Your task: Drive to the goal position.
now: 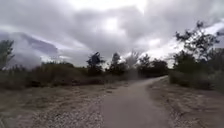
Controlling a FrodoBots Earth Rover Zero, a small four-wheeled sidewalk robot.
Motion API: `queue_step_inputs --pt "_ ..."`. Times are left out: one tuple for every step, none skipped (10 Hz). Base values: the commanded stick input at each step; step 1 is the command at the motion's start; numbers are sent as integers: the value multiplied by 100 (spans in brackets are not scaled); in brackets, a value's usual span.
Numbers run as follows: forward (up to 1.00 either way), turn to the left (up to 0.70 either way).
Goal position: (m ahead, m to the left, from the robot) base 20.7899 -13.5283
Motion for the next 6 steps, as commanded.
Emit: queue_step_inputs --pt "45 0" --pt "45 0" --pt "45 0" --pt "45 0" --pt "45 0" --pt "45 0"
